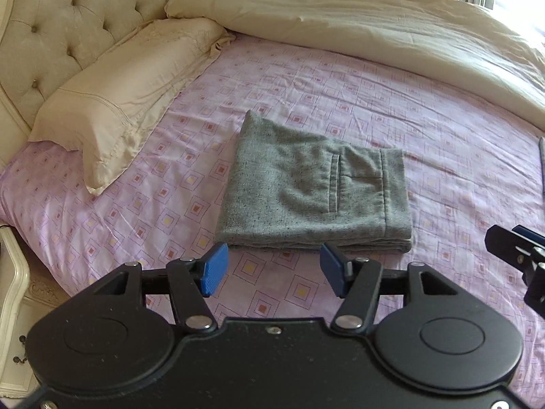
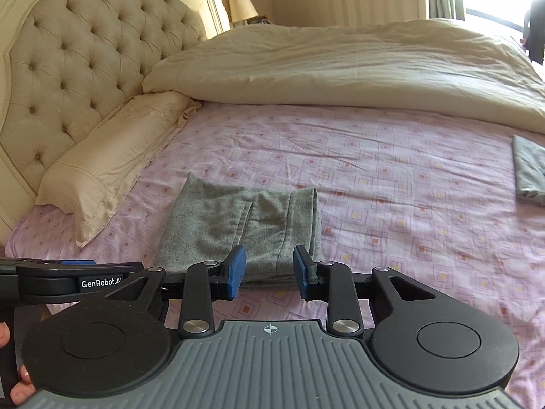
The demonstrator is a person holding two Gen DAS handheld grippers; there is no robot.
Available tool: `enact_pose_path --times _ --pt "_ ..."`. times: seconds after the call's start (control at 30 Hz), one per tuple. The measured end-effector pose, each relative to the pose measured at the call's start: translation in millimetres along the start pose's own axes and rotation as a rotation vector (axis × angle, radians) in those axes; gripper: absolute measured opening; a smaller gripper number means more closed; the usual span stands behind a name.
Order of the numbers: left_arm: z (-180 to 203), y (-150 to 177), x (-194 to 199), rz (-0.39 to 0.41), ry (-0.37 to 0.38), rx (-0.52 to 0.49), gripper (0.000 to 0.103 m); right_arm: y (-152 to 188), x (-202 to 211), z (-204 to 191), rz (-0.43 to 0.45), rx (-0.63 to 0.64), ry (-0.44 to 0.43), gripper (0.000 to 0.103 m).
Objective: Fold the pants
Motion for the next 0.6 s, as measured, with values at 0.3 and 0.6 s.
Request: enact_pose_path --times 0.3,0.6 --pt "5.9 6.2 16.4 0.023 -0.011 -0.023 0.064 1.4 14.2 -3.8 0.036 0.029 0.01 0.03" --pt "1.1 9.3 14.0 0.006 0.016 -0.038 0.064 2.4 15.8 -19.5 0.051 0.057 0.02 0.03"
Point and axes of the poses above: each gripper's, at about its wrist camera, not at the fingertips, and x roughly against the way its jaws point, z to its right, y to its underside, the point moved 4 cm from there along -x, roughly the way its jaws point, and after that the axes turned 6 degrees about -y, right-handed, at the moved point
